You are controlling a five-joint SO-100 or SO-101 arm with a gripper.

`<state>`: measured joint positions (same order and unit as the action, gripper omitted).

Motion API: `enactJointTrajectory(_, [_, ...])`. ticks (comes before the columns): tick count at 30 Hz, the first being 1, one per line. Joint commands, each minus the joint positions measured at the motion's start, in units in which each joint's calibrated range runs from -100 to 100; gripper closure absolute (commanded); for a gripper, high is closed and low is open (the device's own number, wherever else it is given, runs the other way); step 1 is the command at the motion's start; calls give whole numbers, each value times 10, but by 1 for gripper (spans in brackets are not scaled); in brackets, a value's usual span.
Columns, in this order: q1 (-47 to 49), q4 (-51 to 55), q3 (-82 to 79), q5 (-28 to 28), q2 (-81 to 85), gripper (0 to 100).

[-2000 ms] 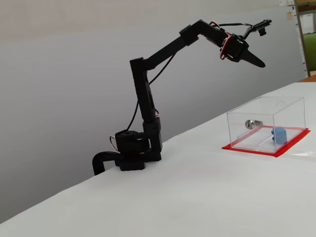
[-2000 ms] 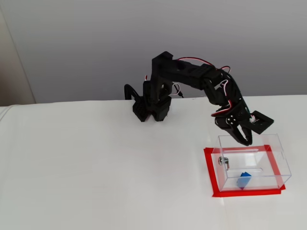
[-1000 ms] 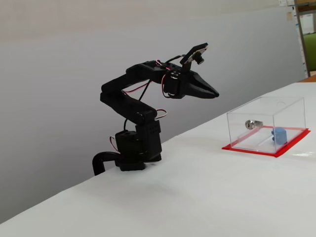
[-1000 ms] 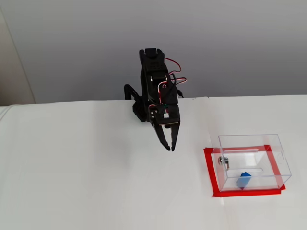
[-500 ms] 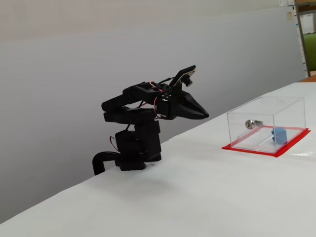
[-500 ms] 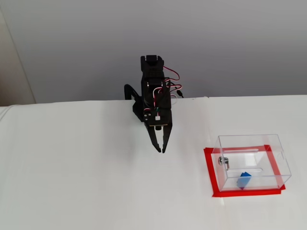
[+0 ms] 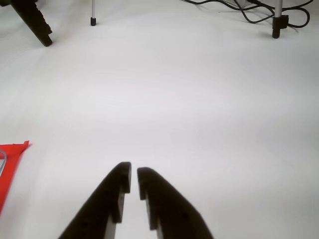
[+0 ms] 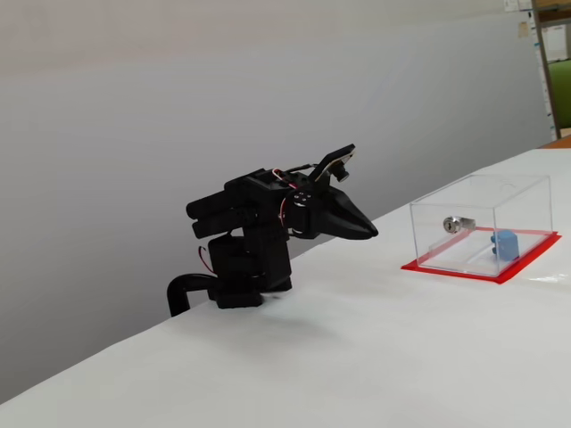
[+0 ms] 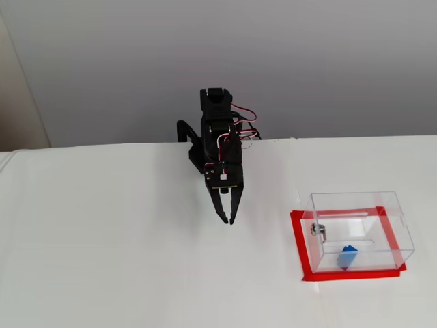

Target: Pick the blue lego brick and place it into the transparent box

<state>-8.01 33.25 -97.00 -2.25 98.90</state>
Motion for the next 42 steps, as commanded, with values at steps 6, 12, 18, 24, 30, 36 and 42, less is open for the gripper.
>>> enactJointTrajectory(6, [-24, 93, -25, 26, 10, 99])
enactJointTrajectory(12, [-21, 188, -25, 24, 11, 99])
enactJointTrajectory(18, [-26, 188, -25, 16, 11, 99])
enactJointTrajectory(24, [-26, 187, -25, 19, 11, 99])
enactJointTrajectory(30, [-26, 187, -23, 19, 9, 99])
enactJointTrajectory(36, [-26, 187, -23, 19, 9, 99])
enactJointTrajectory(42, [-26, 187, -23, 19, 9, 99])
